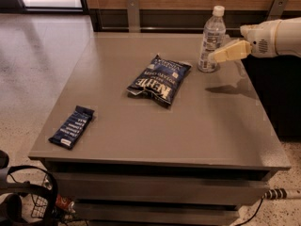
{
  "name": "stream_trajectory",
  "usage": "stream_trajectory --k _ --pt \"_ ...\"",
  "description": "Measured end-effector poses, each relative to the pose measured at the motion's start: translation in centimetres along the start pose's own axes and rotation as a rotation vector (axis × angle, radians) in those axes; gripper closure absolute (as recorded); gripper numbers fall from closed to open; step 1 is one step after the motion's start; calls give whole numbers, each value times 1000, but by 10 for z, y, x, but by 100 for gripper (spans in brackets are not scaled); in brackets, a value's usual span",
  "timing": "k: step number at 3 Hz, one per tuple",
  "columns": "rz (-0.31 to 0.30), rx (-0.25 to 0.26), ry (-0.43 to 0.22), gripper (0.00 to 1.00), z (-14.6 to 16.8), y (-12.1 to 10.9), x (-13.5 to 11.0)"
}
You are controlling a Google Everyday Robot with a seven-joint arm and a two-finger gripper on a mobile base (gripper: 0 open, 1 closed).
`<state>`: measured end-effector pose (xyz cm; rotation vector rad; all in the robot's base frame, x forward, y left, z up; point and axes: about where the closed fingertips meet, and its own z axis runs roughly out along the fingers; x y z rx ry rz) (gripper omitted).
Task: Move blue plastic bottle near rxbar blueberry
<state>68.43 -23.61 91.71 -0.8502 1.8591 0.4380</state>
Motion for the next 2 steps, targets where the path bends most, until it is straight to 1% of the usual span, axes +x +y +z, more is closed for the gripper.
stream_trajectory --k 1,2 --pt "42 13 -89 0 22 -20 12" --pt "68 20 -187 0 40 -35 15"
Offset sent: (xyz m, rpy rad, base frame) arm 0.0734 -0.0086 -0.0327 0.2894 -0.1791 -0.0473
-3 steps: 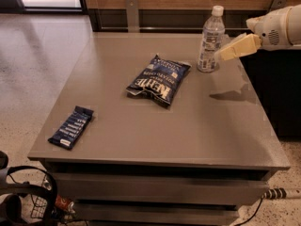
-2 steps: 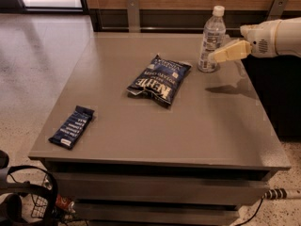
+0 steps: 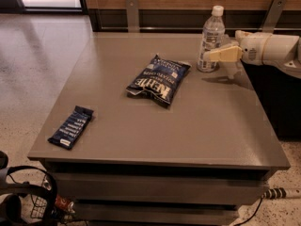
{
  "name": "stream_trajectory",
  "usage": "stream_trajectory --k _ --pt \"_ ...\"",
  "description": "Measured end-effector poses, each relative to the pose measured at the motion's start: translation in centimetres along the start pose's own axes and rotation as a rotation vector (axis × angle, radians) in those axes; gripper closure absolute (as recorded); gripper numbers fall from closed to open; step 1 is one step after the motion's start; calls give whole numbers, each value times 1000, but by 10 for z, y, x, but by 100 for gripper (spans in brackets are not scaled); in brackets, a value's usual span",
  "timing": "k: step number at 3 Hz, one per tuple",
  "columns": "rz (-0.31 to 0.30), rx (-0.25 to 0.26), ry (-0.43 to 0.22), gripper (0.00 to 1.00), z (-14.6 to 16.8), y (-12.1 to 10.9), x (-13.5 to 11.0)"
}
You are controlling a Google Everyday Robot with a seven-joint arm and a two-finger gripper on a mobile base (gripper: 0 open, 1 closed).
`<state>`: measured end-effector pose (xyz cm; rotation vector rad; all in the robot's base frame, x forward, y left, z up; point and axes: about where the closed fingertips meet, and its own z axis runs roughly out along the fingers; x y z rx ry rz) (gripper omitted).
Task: Move blue plastic bottle near rxbar blueberry
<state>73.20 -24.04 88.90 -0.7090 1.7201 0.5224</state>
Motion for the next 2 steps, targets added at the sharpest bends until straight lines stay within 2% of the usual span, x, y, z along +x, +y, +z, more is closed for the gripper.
stream_trajectory --k 1,2 --pt "7 -16 -87 0 15 -5 -5" --pt "-4 -34 -141 18 26 -2 -14"
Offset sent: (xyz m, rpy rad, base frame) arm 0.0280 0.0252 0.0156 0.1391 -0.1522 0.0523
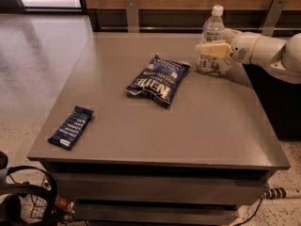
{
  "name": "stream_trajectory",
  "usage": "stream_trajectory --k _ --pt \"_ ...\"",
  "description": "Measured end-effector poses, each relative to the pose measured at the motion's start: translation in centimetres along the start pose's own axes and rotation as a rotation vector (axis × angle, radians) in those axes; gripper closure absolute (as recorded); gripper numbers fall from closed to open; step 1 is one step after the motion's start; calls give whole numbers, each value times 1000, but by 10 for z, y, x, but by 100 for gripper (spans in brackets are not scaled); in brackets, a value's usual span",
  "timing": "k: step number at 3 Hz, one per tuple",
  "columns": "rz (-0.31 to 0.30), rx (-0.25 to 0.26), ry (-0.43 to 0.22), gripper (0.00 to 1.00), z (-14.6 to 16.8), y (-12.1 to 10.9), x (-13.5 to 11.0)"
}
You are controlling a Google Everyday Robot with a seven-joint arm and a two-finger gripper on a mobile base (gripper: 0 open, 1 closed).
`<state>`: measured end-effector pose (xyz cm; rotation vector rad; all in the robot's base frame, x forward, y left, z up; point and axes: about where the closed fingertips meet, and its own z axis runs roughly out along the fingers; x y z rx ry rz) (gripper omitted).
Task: Move blue plastic bottle near rxbar blueberry
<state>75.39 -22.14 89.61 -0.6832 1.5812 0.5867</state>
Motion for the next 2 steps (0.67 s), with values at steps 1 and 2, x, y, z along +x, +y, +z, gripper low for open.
stream_trajectory --k 1,2 --pt "-1 -6 -4 41 4 2 -1" --pt "0 -11 -4 64 7 4 -1"
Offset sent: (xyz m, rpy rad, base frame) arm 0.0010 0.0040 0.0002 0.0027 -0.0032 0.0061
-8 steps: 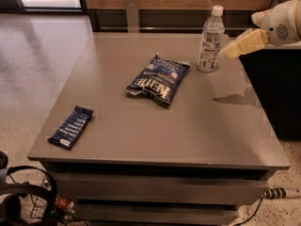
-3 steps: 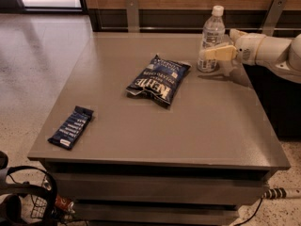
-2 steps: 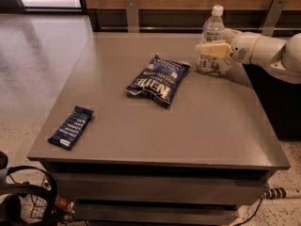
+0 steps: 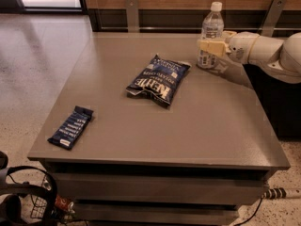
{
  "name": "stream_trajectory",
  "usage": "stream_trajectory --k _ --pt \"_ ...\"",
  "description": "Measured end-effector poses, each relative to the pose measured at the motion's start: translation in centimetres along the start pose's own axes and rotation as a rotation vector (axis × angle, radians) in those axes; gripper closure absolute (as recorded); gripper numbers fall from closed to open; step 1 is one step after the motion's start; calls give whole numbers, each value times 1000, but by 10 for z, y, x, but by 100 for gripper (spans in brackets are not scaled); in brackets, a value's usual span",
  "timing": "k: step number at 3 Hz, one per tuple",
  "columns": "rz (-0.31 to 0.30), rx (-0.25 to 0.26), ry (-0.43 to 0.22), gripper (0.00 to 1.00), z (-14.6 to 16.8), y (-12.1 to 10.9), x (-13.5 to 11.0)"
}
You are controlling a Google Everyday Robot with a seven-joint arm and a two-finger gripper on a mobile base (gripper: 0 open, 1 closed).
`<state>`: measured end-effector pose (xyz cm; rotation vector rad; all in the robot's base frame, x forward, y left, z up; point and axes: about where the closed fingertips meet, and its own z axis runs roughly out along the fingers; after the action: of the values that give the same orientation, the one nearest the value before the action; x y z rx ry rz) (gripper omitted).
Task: Move blue plastic bottle near rxbar blueberry
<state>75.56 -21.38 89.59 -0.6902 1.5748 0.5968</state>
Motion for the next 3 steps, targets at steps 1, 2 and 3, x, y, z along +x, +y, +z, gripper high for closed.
stream_trajectory --k 1,2,3 --pt "1 -5 0 88 3 2 0" --pt "1 -9 0 100 6 4 0" --pt "4 -34 -6 100 5 5 -9"
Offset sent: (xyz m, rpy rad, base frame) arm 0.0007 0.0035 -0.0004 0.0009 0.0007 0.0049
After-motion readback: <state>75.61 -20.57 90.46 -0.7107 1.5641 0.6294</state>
